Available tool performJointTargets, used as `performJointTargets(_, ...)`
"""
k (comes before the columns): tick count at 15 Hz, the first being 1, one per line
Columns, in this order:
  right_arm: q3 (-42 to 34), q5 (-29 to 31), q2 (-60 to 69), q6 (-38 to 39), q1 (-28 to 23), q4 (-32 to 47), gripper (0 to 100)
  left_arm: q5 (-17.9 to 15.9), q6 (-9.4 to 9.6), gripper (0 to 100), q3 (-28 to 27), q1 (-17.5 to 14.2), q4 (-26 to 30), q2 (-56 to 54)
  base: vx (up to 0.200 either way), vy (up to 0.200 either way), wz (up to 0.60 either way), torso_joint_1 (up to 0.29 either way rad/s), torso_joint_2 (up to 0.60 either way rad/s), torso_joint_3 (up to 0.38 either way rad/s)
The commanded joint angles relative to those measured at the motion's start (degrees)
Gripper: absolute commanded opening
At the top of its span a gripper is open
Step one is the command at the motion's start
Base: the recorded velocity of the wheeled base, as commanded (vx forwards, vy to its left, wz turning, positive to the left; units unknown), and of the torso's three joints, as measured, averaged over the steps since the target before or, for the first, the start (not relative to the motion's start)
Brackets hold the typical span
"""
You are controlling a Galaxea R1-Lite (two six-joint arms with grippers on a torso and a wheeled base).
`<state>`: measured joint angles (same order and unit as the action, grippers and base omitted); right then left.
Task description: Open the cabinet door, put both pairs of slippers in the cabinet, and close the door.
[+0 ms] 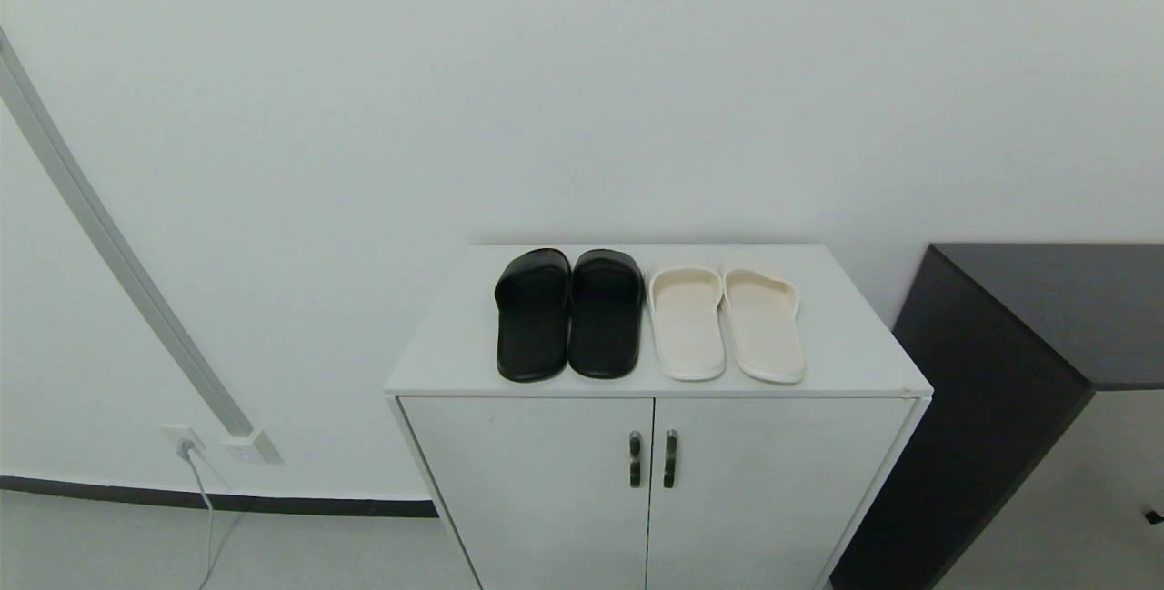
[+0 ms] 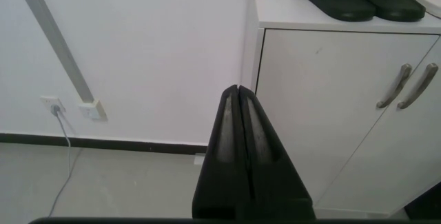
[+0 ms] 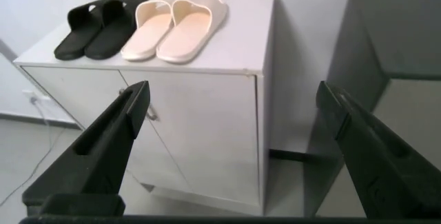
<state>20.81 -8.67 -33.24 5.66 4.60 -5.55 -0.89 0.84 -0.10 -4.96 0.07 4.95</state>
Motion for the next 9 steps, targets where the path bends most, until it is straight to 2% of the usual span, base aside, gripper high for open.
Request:
performJointTargets(1,6.17,0.05,-15.8,1.73,4.46,-3.68,100,0.01,0.04,0,0.01,-0.05,0.01,-0.03,0.0,0.0,0.0,0.0,0.0,0.0)
performJointTargets(3,12.15,3.31,-22.48,5.07,10.96,-3.42,100,0.01,0.04,0,0.01,-0.05,0.01,-0.03,0.0,0.0,0.0,0.0,0.0,0.0)
performJointTargets(6,20.59,14.2,-33.9,7.53,23.27,-4.21,100,-0.08,0.04,0,0.01,0.04,0.01,-0.03,0.0,0.0,0.0,0.0,0.0,0.0)
performJointTargets(9,29.11,19.3,-44.36,11.13,29.42,-4.65,100,0.01,0.04,0,0.01,-0.05,0.01,-0.03,0.0,0.0,0.0,0.0,0.0,0.0)
